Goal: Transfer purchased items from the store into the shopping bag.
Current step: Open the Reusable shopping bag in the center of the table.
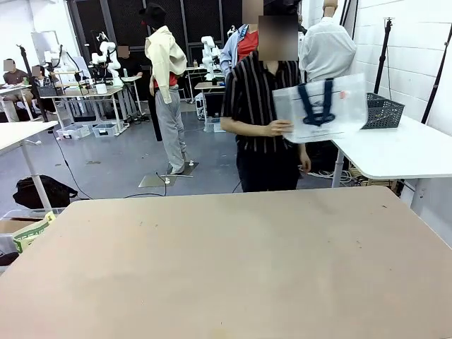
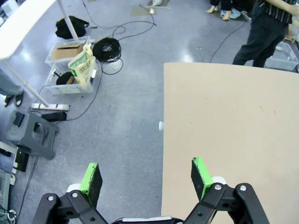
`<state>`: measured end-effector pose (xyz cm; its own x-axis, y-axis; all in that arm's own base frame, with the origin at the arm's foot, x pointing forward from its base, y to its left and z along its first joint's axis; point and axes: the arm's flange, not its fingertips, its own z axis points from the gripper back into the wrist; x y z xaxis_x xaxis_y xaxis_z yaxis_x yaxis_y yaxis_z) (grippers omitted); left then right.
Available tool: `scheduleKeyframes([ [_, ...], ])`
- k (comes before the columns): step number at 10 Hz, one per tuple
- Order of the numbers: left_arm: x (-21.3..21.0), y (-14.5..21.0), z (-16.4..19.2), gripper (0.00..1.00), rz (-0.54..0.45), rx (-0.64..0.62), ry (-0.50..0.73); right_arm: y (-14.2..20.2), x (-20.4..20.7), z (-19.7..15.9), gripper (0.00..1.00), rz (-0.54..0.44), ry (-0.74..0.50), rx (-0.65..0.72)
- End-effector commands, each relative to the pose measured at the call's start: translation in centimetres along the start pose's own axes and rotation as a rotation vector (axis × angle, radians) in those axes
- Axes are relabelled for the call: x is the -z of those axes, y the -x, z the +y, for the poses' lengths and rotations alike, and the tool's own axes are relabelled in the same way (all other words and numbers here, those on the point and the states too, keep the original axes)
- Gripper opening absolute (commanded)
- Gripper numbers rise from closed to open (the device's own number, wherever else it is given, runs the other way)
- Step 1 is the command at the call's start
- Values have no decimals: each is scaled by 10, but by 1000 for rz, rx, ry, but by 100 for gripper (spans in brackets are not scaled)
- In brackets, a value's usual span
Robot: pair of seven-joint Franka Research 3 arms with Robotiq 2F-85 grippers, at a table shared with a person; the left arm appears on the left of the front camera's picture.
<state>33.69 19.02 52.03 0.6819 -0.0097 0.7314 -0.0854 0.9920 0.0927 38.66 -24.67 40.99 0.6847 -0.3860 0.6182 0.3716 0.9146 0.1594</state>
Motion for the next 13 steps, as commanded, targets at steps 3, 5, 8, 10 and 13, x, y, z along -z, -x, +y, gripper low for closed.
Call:
scheduleKeyframes([
  [3, 1, 1, 1, 100, 7, -10, -10, 0, -3, 1, 100, 4, 5, -17],
  [5, 1, 1, 1, 100, 7, -10, -10, 0, -3, 1, 100, 4, 5, -17],
  [8, 1, 1, 1, 100, 7, -10, -10, 0, -3, 1, 100, 4, 5, -17],
  [10, 1, 1, 1, 100, 7, -10, -10, 0, -3, 1, 100, 4, 5, -17],
  [13, 1, 1, 1, 100, 7, -10, -10, 0, -3, 1, 100, 4, 5, -17],
])
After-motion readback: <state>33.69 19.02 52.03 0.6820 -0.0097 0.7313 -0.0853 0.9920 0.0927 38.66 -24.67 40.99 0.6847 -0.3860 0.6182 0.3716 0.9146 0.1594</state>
